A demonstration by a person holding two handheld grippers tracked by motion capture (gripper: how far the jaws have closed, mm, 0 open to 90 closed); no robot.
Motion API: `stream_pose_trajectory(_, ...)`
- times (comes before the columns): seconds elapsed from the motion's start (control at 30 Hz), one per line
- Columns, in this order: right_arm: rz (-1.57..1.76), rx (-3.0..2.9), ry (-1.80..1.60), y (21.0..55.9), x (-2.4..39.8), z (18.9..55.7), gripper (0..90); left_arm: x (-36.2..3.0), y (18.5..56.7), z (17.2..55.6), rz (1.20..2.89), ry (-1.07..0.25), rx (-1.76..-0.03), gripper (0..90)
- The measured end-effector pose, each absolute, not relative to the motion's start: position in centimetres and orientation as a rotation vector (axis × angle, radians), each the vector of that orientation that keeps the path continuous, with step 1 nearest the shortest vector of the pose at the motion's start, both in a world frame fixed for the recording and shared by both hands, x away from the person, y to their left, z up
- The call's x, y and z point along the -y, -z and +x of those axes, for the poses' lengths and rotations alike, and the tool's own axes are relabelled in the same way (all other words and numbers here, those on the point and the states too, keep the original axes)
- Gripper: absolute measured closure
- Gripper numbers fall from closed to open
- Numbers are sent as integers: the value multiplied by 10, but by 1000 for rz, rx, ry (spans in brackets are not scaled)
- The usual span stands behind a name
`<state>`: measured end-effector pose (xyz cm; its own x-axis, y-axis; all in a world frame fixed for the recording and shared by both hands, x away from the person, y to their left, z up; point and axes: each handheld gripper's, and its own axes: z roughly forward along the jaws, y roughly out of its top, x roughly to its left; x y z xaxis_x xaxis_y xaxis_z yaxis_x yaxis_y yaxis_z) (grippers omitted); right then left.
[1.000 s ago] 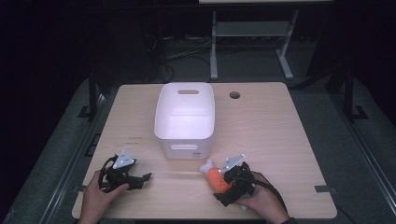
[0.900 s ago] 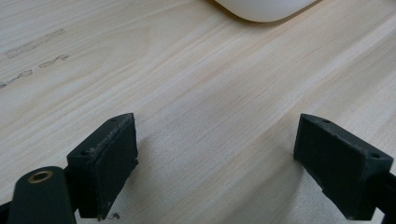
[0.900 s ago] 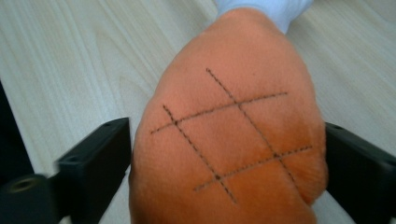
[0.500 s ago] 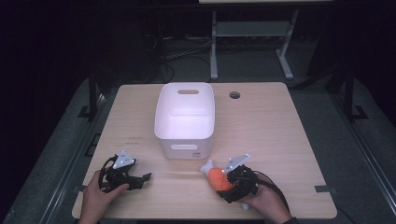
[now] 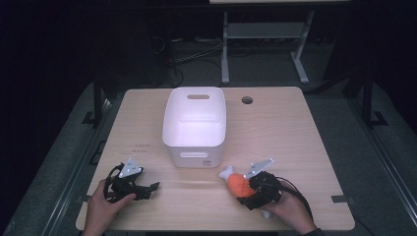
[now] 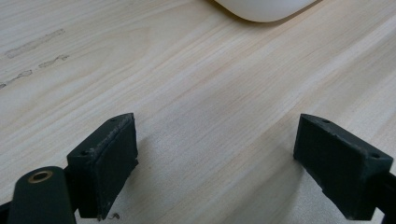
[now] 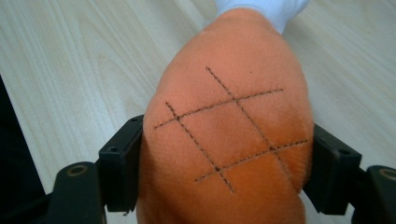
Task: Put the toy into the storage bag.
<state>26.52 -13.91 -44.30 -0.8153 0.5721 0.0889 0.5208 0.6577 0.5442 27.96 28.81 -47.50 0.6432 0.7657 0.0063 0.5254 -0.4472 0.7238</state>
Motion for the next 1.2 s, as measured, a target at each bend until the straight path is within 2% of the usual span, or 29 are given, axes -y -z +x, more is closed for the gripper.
stream_pose_trajectory(0.63, 972, -2714, -918, 432, 177, 280, 258, -288, 475, 280, 2153, -436, -1000, 126)
stream_pose_trajectory(1.2, 979, -2676, -974, 417, 192, 297, 258, -288, 475, 280, 2158, -436, -998, 126)
